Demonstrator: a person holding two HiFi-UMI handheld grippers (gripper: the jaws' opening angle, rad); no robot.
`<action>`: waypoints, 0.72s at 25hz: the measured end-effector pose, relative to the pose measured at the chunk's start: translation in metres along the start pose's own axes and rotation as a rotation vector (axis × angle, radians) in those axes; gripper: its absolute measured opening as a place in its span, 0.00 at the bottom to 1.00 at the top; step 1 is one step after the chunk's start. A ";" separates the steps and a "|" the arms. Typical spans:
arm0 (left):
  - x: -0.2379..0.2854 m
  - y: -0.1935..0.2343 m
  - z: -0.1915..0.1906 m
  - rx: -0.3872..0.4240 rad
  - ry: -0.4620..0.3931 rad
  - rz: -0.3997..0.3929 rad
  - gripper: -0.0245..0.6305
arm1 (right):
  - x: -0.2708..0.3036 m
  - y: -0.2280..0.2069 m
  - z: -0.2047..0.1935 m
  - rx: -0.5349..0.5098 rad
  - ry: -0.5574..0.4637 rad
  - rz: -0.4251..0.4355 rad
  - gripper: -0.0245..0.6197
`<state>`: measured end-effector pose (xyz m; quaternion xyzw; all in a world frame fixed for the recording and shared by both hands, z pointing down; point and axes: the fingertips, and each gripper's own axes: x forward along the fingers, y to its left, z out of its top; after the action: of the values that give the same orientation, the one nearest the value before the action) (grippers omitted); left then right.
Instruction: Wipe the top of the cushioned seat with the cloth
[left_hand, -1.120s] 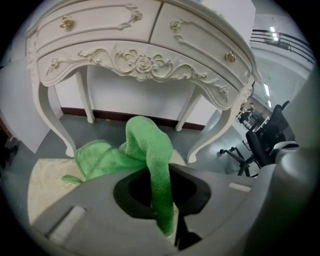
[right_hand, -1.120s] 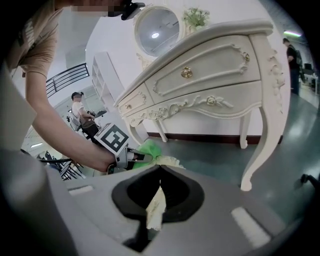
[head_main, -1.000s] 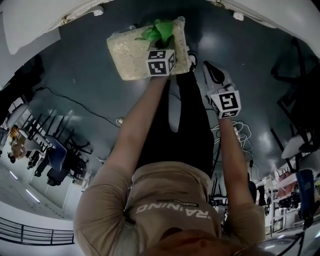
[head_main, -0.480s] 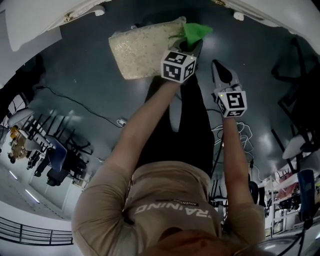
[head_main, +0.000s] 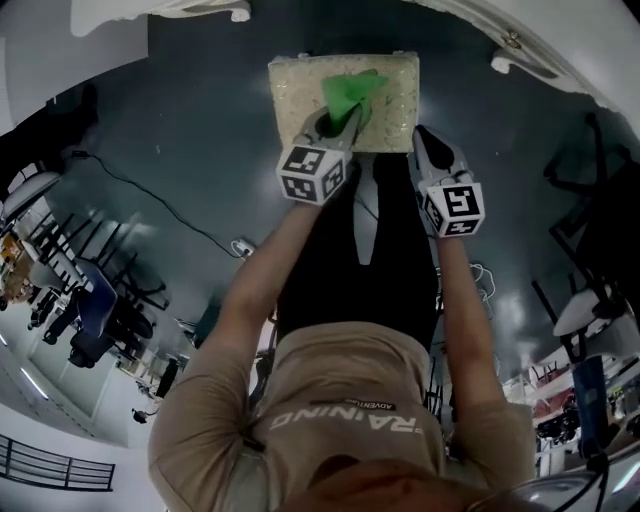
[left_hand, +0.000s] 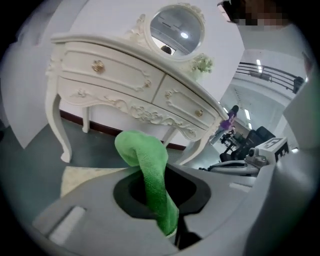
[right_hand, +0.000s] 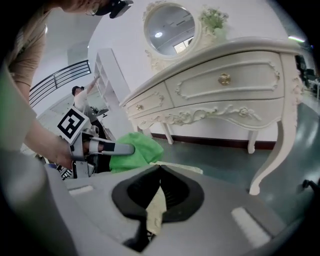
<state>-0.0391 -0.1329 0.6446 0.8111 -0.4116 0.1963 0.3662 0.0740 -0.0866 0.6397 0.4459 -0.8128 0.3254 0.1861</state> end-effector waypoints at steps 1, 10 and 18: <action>-0.016 0.021 -0.001 -0.001 -0.005 0.038 0.11 | 0.008 0.015 0.000 -0.007 0.006 0.015 0.04; -0.127 0.184 -0.039 -0.047 -0.001 0.301 0.11 | 0.077 0.130 -0.013 -0.055 0.090 0.121 0.04; -0.124 0.239 -0.094 -0.097 0.064 0.344 0.11 | 0.126 0.173 -0.034 -0.058 0.182 0.135 0.04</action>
<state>-0.3075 -0.0906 0.7329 0.7033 -0.5416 0.2617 0.3789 -0.1391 -0.0712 0.6761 0.3534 -0.8297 0.3528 0.2496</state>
